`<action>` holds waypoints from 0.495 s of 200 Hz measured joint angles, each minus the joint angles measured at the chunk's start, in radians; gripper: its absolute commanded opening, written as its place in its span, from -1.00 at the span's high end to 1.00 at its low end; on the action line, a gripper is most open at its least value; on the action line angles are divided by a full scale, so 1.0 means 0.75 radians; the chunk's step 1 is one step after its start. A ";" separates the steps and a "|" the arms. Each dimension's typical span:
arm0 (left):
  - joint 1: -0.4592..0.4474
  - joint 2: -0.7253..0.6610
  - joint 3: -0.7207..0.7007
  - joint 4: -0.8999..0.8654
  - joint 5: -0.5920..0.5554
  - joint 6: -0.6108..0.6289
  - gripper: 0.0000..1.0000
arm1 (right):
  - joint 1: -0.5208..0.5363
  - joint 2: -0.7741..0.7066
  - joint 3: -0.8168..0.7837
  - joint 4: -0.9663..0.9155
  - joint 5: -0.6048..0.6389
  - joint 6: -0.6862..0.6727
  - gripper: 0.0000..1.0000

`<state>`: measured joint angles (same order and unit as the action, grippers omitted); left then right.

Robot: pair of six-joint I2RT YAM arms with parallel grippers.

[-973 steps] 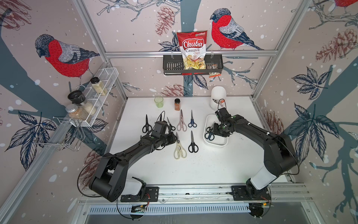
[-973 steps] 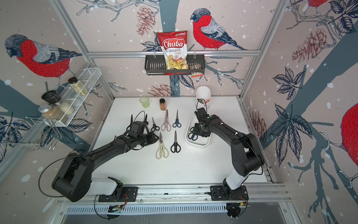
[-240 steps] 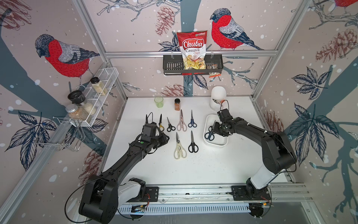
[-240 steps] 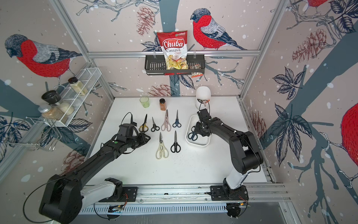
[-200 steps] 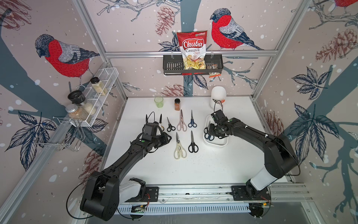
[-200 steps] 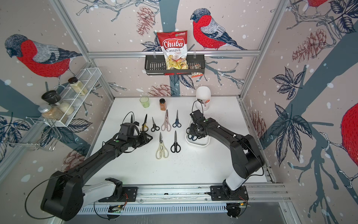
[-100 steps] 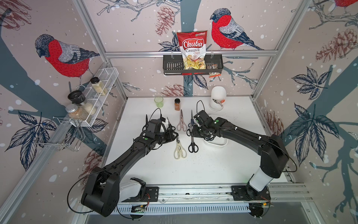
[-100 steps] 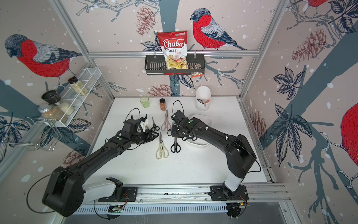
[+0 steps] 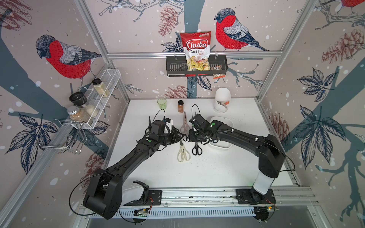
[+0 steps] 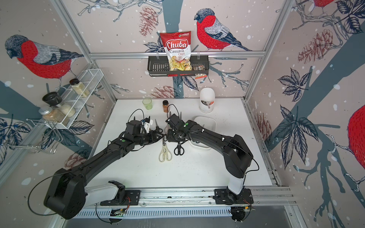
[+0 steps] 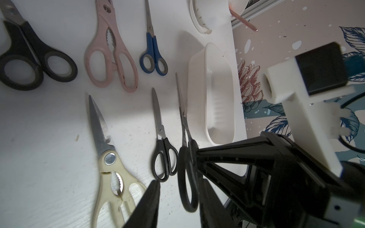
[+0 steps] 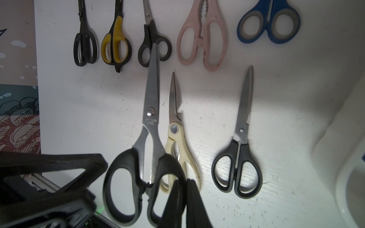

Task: Take the scissors out of the storage box
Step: Pick up the scissors from the storage box, then place the scissors at the center of the board.

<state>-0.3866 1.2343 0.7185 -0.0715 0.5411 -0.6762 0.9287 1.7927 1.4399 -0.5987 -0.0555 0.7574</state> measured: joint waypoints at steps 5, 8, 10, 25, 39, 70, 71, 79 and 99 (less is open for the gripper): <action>-0.001 0.000 -0.001 0.001 0.005 -0.001 0.41 | 0.004 0.006 0.007 0.001 -0.001 0.000 1.00; -0.001 0.000 -0.002 0.002 0.007 0.000 0.43 | 0.006 0.009 0.010 0.001 -0.002 0.000 1.00; -0.001 0.000 -0.003 0.003 0.009 -0.001 0.45 | 0.008 0.011 0.013 0.001 -0.003 0.000 1.00; -0.001 0.000 -0.006 0.008 0.011 -0.001 0.55 | 0.014 0.023 0.028 -0.001 -0.005 0.001 1.00; -0.001 0.000 -0.008 0.009 0.011 0.000 0.60 | 0.017 0.033 0.046 -0.001 -0.004 0.001 1.00; -0.001 0.000 -0.014 0.010 0.006 -0.001 0.74 | 0.020 0.047 0.067 -0.011 -0.004 0.000 1.00; -0.001 0.000 -0.014 0.010 0.006 -0.001 0.74 | 0.021 0.047 0.067 -0.011 -0.003 0.000 1.00; -0.001 -0.001 -0.015 0.010 0.004 -0.001 0.77 | 0.024 0.050 0.068 -0.012 0.001 0.000 1.00; -0.001 -0.003 -0.017 0.010 0.002 0.000 0.81 | 0.026 0.053 0.070 -0.014 0.004 0.000 0.91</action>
<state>-0.3874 1.2320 0.7055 -0.0639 0.5426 -0.6762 0.9485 1.8324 1.4921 -0.6090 -0.0525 0.7574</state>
